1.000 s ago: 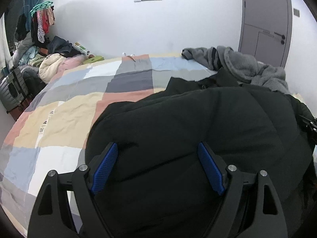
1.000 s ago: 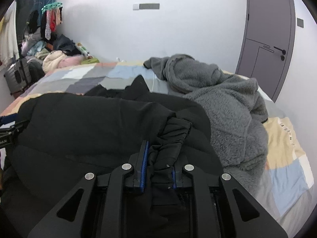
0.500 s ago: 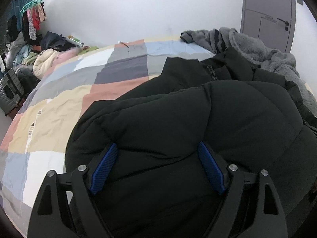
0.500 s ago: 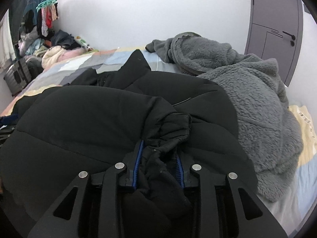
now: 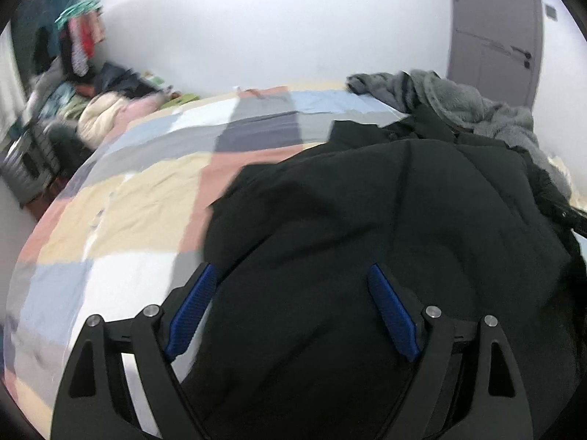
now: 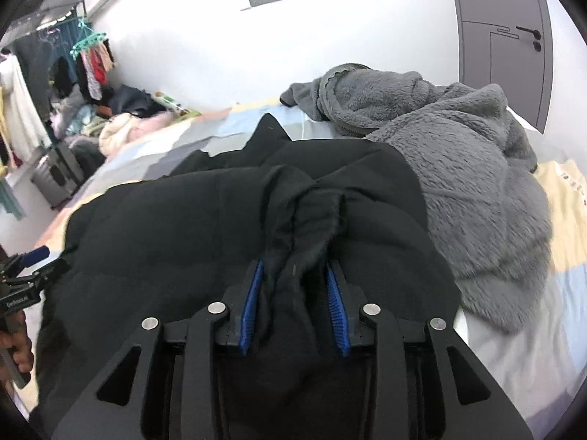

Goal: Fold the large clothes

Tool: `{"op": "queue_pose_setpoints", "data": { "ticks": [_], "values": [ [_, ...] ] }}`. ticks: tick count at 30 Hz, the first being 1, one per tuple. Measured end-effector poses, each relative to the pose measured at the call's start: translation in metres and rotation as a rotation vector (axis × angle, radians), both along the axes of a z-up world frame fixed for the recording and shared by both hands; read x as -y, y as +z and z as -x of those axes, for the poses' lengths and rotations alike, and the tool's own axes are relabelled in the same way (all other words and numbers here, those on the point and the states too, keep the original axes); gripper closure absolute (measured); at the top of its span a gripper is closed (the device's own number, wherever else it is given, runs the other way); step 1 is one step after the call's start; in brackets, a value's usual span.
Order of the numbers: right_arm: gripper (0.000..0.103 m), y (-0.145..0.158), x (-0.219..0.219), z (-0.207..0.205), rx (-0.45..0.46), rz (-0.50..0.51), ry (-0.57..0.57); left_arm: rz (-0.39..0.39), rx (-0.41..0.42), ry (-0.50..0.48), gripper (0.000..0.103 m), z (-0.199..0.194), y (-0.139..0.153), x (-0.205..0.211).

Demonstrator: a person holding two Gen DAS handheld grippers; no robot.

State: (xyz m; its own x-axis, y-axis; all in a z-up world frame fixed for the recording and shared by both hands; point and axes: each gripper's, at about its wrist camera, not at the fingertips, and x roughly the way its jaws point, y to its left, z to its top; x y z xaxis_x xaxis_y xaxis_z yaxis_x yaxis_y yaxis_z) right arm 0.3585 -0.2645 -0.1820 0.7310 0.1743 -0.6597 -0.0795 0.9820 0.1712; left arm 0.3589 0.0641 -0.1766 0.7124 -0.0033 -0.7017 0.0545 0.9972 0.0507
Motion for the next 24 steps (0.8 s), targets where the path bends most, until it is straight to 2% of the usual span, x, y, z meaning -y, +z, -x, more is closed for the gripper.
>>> {"op": "queue_pose_setpoints", "data": {
  "ticks": [4, 8, 10, 12, 15, 17, 19, 24],
  "values": [
    [0.042, 0.008, 0.005, 0.034, 0.004, -0.003, 0.008, 0.029, -0.036, 0.052, 0.016, 0.037, -0.001, -0.034],
    [0.041, 0.009, 0.016, 0.062, 0.013, 0.015, -0.001, -0.048, -0.128, 0.108, 0.016, 0.053, -0.017, -0.051],
    [0.041, 0.000, 0.027, 0.068, -0.030, 0.016, -0.036, -0.059, -0.152, 0.127, 0.016, 0.051, -0.025, -0.054],
    [0.041, -0.010, 0.033, 0.071, -0.053, 0.058, -0.057, -0.067, -0.173, 0.129, 0.016, 0.044, -0.035, -0.055],
    [0.041, -0.024, 0.043, 0.068, -0.096, 0.106, -0.087, -0.119, -0.180, 0.161, 0.016, 0.031, -0.051, -0.056],
    [0.037, -0.032, 0.047, 0.063, -0.119, 0.118, -0.101, -0.110, -0.184, 0.167, 0.016, 0.026, -0.058, -0.060],
    [0.037, -0.040, 0.040, 0.054, -0.126, 0.175, -0.084, -0.112, -0.170, 0.173, 0.016, 0.018, -0.063, -0.059],
    [0.038, -0.051, 0.018, 0.042, -0.071, 0.334, -0.060, -0.089, -0.123, 0.185, 0.016, 0.008, -0.064, -0.059]
  ]
}}
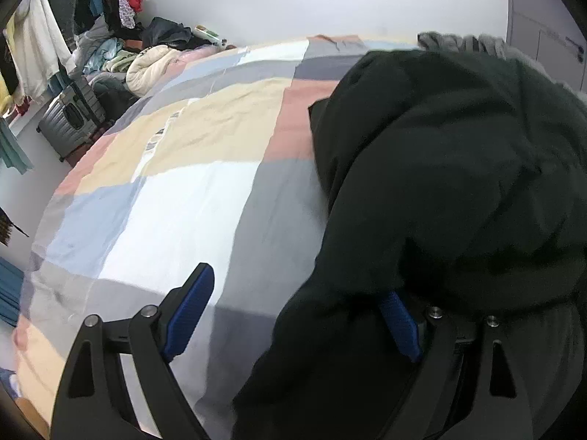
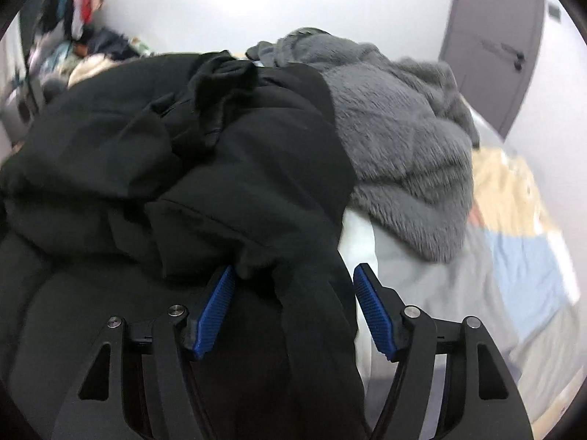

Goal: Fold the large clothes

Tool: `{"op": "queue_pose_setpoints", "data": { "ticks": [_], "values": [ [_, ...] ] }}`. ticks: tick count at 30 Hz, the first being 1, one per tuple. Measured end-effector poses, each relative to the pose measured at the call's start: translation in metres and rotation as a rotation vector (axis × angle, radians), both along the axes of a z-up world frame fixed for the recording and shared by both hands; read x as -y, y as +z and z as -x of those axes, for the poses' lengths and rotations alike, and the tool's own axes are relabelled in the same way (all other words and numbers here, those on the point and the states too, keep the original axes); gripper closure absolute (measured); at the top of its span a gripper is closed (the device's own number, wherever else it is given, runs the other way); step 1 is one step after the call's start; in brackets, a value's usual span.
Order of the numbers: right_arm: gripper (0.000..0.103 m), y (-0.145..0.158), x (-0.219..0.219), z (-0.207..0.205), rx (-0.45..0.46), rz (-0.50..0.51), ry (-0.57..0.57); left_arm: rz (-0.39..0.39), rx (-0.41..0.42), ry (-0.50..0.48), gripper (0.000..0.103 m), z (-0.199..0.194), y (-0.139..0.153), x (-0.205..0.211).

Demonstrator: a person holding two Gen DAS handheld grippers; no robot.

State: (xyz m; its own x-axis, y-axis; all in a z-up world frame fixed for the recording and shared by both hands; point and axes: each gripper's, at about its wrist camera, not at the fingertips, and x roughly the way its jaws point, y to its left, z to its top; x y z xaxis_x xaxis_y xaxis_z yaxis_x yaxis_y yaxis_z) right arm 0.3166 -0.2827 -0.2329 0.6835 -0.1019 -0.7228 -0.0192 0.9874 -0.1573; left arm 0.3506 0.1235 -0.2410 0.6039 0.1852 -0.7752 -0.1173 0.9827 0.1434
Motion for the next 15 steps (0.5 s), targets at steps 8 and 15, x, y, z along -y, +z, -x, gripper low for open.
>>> {"op": "queue_pose_setpoints", "data": {
  "ticks": [8, 15],
  "values": [
    [0.038, 0.024, -0.002, -0.003, 0.217, 0.028, -0.031, 0.043, 0.088, 0.058, 0.016, -0.007, 0.006, -0.015],
    [0.040, 0.018, 0.028, -0.018, 0.214, -0.077, -0.069, 0.070, 0.117, 0.133, 0.015, -0.011, 0.004, -0.029]
  ]
}}
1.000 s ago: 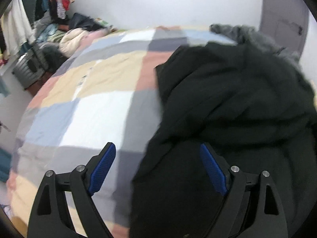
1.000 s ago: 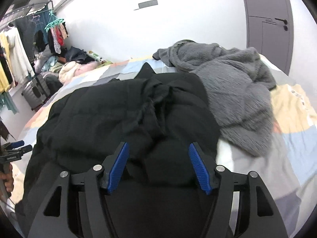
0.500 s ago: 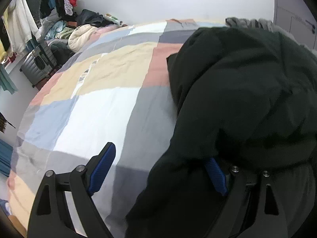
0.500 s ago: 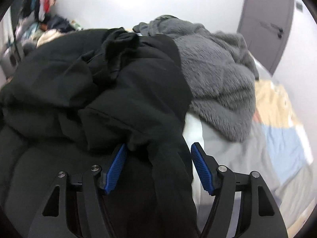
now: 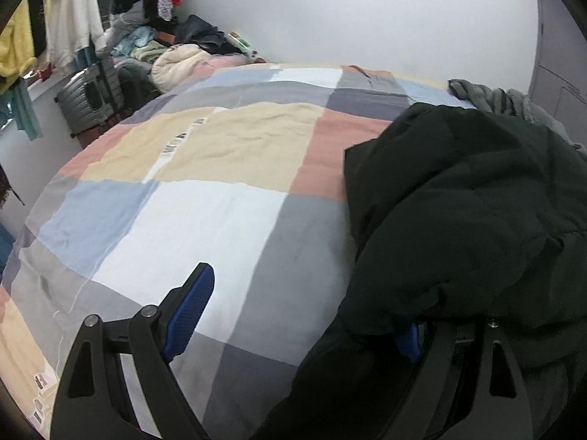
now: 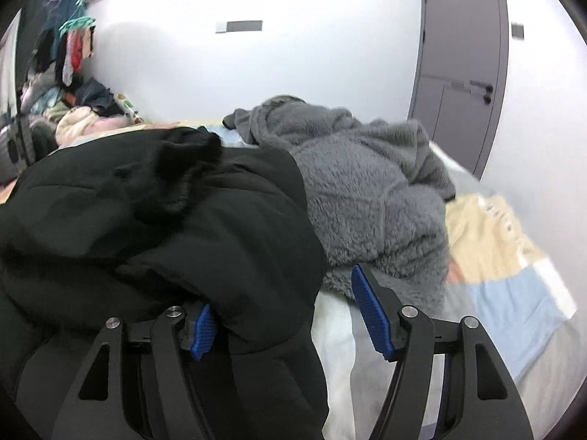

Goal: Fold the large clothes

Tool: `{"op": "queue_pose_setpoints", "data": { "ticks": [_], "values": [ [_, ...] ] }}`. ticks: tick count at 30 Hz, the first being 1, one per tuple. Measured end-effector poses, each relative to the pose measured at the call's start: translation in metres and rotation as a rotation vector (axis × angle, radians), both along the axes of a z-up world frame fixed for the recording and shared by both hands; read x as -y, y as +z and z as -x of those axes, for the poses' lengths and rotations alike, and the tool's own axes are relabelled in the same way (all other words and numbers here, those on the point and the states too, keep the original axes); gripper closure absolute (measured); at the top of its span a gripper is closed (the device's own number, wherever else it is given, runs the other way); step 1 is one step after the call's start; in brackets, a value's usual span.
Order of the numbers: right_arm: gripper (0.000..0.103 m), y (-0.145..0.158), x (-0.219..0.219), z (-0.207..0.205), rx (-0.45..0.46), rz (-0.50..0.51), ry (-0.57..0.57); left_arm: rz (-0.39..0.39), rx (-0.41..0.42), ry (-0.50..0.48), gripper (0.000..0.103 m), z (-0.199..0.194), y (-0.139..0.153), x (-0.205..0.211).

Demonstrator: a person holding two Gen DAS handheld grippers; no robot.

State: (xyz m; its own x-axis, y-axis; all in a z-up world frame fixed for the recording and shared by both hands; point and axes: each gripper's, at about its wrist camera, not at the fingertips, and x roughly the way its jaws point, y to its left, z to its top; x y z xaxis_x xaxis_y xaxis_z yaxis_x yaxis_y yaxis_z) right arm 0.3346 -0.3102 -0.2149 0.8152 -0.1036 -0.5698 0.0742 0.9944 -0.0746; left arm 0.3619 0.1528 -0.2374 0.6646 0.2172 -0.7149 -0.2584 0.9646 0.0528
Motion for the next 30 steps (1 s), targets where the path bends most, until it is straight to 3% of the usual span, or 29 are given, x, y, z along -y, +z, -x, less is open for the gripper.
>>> {"op": "queue_pose_setpoints", "data": {
  "ticks": [5, 13, 21, 30],
  "values": [
    [0.030, -0.019, 0.017, -0.008, -0.042, -0.044, -0.003, -0.041, 0.011, 0.030, 0.012, -0.003, -0.013, -0.001],
    [0.030, -0.010, 0.015, 0.011, -0.067, -0.106, 0.025, -0.016, -0.018, 0.004, 0.012, 0.010, -0.002, 0.004],
    [0.030, 0.032, 0.001, 0.072, -0.042, -0.178, 0.059, 0.056, 0.028, -0.060, 0.012, 0.052, 0.038, 0.021],
    [0.030, 0.109, -0.023, 0.141, 0.079, -0.205, 0.087, 0.079, 0.124, -0.138, 0.012, 0.121, 0.116, 0.037]
  ]
}}
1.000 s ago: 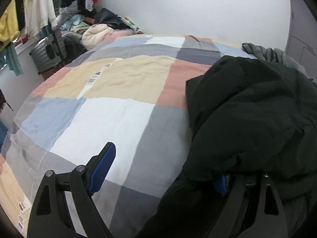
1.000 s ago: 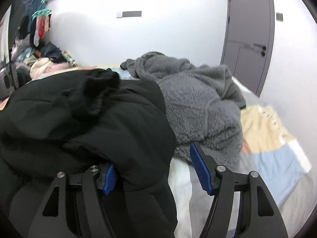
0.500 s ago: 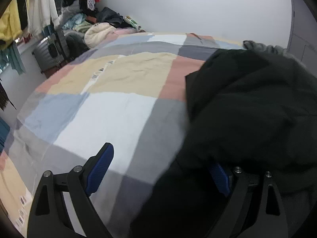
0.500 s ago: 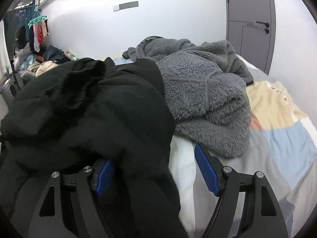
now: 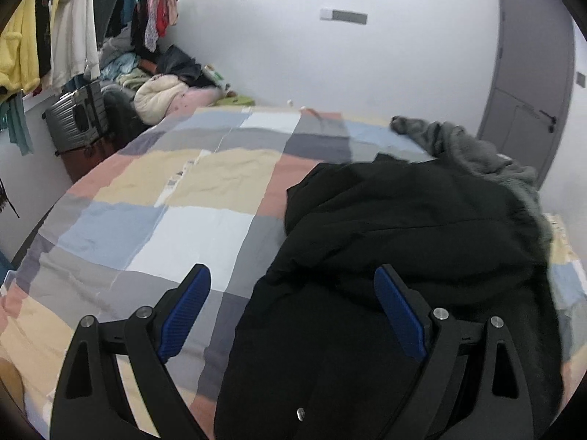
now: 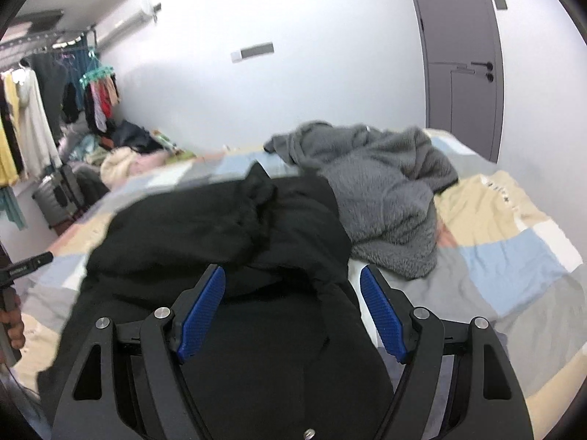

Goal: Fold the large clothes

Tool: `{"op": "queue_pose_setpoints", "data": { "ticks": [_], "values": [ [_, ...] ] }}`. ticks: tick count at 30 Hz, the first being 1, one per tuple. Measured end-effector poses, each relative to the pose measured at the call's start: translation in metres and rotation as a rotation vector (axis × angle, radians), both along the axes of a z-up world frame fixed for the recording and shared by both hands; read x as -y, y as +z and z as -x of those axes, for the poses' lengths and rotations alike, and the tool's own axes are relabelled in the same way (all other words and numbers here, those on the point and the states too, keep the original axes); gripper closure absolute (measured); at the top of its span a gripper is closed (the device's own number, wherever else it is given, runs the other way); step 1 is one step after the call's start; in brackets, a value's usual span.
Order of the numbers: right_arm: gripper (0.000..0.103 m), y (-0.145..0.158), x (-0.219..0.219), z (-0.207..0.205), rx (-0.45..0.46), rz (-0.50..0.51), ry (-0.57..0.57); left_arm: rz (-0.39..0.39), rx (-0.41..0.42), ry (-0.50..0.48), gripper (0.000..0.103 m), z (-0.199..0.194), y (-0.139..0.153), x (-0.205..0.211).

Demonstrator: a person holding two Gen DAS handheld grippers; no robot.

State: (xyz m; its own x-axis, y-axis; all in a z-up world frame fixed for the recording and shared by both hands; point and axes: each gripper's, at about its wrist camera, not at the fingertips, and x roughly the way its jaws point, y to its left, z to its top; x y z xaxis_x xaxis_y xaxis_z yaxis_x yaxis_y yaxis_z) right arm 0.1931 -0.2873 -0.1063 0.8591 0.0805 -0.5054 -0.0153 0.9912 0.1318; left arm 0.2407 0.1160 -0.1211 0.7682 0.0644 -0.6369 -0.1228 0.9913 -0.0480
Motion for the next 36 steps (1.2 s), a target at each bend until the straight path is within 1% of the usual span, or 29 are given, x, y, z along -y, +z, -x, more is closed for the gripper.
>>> {"op": "queue_pose_setpoints", "data": {
  "ticks": [4, 5, 8, 10, 12, 14, 16, 19, 21, 24, 27, 29, 32, 33, 36],
  "values": [
    [0.030, 0.034, -0.010, 0.027, 0.046, 0.007, 0.019, 0.004, 0.040, -0.035, 0.012, 0.037, 0.032, 0.003],
    [0.029, 0.043, -0.013, 0.037, 0.059, 0.013, 0.023, 0.006, 0.045, -0.042, 0.011, 0.044, 0.036, 0.002],
    [0.029, 0.058, -0.017, 0.057, 0.076, 0.015, 0.039, 0.031, 0.046, -0.068, 0.010, 0.067, 0.046, -0.001],
    [0.029, 0.062, -0.019, 0.070, 0.070, 0.016, 0.061, 0.024, 0.043, -0.077, 0.010, 0.082, 0.048, -0.003],
    [0.028, 0.064, -0.022, 0.083, 0.067, 0.040, 0.068, -0.002, 0.036, -0.064, 0.010, 0.096, 0.050, -0.004],
    [0.028, 0.065, -0.025, 0.095, 0.056, 0.061, 0.080, 0.021, 0.025, -0.080, 0.010, 0.108, 0.050, -0.010],
    [0.028, 0.064, -0.026, 0.104, 0.038, 0.065, 0.099, 0.028, -0.004, -0.092, 0.010, 0.117, 0.047, -0.014],
    [0.028, 0.059, -0.027, 0.115, -0.008, 0.083, 0.123, 0.010, -0.020, -0.123, 0.010, 0.130, 0.045, -0.015],
    [0.028, 0.053, -0.026, 0.121, -0.053, 0.092, 0.129, 0.013, -0.017, -0.139, 0.010, 0.140, 0.045, -0.016],
    [0.028, 0.043, -0.021, 0.125, -0.118, 0.091, 0.138, 0.023, -0.036, -0.157, 0.010, 0.148, 0.041, -0.019],
    [0.028, 0.034, -0.015, 0.129, -0.173, 0.091, 0.153, 0.019, -0.076, -0.171, 0.010, 0.152, 0.033, -0.020],
    [0.028, 0.028, -0.009, 0.131, -0.210, 0.079, 0.149, 0.002, -0.108, -0.179, 0.010, 0.152, 0.025, -0.017],
    [0.028, 0.020, -0.002, 0.135, -0.246, 0.096, 0.147, -0.030, -0.142, -0.174, 0.010, 0.151, 0.012, -0.015],
    [0.028, 0.018, 0.000, 0.135, -0.259, 0.083, 0.150, -0.033, -0.158, -0.174, 0.010, 0.149, 0.007, -0.016],
    [0.028, 0.006, 0.010, 0.131, -0.317, 0.048, 0.166, 0.010, -0.245, -0.187, 0.010, 0.139, -0.011, -0.021]
  ]
}}
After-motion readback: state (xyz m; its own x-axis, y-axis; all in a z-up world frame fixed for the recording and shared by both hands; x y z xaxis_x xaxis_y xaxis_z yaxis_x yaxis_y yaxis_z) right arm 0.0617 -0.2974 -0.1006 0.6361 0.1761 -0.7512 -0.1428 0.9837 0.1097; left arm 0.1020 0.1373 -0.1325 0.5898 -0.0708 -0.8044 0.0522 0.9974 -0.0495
